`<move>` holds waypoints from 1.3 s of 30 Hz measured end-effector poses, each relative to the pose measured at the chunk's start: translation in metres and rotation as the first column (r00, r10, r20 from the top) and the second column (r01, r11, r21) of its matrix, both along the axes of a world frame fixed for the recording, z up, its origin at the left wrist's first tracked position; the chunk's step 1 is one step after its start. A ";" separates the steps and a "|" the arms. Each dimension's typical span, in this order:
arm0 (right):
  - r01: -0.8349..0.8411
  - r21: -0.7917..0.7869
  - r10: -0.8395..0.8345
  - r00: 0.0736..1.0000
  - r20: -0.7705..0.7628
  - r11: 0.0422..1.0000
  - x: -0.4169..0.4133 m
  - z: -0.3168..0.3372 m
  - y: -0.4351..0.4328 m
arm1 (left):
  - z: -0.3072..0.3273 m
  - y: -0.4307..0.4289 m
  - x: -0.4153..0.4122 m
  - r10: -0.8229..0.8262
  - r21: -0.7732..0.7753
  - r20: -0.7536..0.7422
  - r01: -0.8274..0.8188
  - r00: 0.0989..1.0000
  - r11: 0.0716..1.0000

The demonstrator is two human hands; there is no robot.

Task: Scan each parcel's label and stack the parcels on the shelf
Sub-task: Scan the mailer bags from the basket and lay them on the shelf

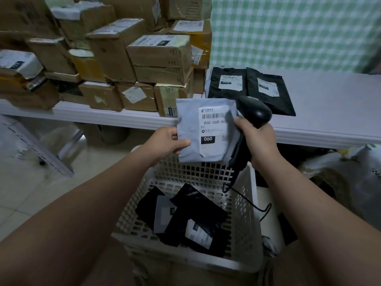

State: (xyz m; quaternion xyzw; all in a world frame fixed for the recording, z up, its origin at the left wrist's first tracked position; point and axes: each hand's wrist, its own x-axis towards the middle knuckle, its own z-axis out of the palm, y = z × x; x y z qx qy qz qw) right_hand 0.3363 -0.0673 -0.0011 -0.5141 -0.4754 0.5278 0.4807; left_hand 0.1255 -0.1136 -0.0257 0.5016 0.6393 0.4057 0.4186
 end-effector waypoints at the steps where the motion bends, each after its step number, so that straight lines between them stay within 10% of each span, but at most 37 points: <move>1: 0.015 0.064 -0.021 0.995 0.098 0.998 0.001 0.001 -0.002 | -0.003 0.001 0.000 0.049 -0.001 -0.005 -0.049 0.999 0.999; 10: -0.246 0.180 0.149 0.891 0.429 0.952 0.003 0.003 -0.028 | -0.016 0.004 -0.011 0.229 -0.030 -0.048 -0.231 0.972 0.973; 39: -0.322 0.247 0.178 0.865 0.469 0.914 0.012 0.004 -0.031 | -0.025 0.010 -0.009 0.262 -0.028 -0.071 -0.264 0.963 0.964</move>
